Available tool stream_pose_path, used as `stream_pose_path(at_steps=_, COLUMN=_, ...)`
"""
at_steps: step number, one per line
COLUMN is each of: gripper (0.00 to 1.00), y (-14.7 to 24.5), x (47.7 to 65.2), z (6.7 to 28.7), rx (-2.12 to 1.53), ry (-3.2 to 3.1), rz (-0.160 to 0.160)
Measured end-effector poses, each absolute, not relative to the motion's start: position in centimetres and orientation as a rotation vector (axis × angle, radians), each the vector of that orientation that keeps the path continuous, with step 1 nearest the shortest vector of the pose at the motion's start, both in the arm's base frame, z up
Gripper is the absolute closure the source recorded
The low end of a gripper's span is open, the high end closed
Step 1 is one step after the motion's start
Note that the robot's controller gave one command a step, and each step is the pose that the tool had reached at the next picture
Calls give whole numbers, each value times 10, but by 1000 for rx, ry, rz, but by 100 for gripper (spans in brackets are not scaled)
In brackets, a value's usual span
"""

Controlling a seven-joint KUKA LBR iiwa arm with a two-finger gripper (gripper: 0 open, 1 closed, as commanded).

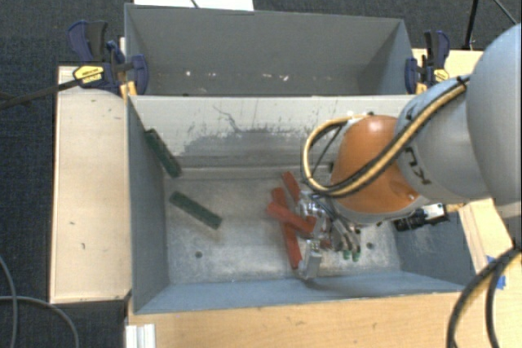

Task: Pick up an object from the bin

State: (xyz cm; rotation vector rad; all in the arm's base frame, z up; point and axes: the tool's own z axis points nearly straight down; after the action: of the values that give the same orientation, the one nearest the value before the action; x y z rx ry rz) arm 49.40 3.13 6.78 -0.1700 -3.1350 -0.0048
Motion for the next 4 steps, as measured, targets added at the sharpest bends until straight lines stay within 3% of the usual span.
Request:
stream_pose_path(at_steps=1, gripper=0, y=53, x=478, z=101, rx=-511, ry=-3104, rz=-2)
stream_pose_path(at_steps=2, gripper=0, y=35, x=494, z=100, rx=-1218, ry=-2901, rz=-1)
stream_pose_path(at_steps=3, gripper=0, y=77, x=486, z=70, rx=-1740, ry=-2612, rz=0)
stream_pose_path(at_steps=4, gripper=0, y=77, x=486, z=70, rx=-1729, ry=-2619, rz=3)
